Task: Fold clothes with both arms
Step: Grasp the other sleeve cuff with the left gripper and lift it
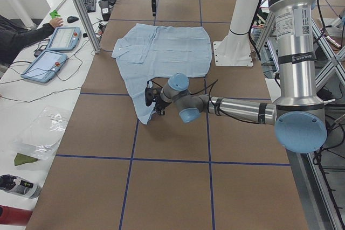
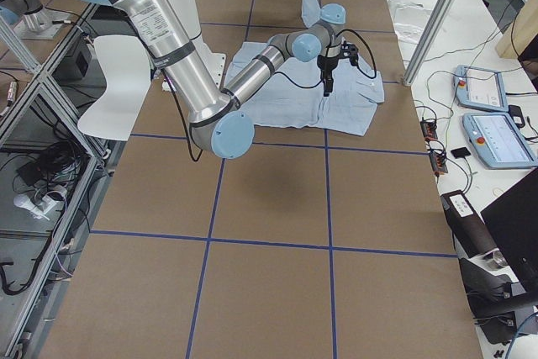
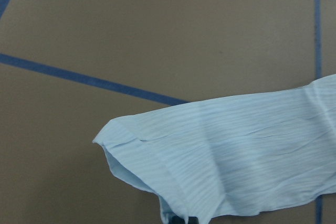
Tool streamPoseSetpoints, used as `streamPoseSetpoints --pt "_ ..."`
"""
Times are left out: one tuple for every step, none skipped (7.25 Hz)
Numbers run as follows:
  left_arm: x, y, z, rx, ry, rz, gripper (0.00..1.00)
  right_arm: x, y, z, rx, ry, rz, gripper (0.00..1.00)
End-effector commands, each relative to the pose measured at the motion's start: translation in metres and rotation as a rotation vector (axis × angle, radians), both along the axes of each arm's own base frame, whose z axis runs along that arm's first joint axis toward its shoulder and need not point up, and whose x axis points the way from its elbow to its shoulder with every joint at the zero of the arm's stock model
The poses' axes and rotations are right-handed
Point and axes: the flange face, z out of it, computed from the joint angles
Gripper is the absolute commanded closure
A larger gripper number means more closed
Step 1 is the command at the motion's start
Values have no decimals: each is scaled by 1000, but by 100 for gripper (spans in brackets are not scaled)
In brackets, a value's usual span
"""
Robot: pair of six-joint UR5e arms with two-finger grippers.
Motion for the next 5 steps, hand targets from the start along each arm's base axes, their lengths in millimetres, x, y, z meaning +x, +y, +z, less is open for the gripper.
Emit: streamPoseSetpoints --pt "7 -47 -92 65 39 -39 100 30 12 31 -9 43 -18 0" --pt "28 -75 -148 56 26 -42 100 46 14 56 -4 67 -37 0" --pt "51 -103 -216 56 2 -64 100 62 14 82 4 92 -61 0" --pt "103 -103 -286 22 -41 -22 100 83 15 103 22 110 -87 0" --pt "149 -92 -335 11 -95 -5 100 105 13 121 32 126 -98 0"
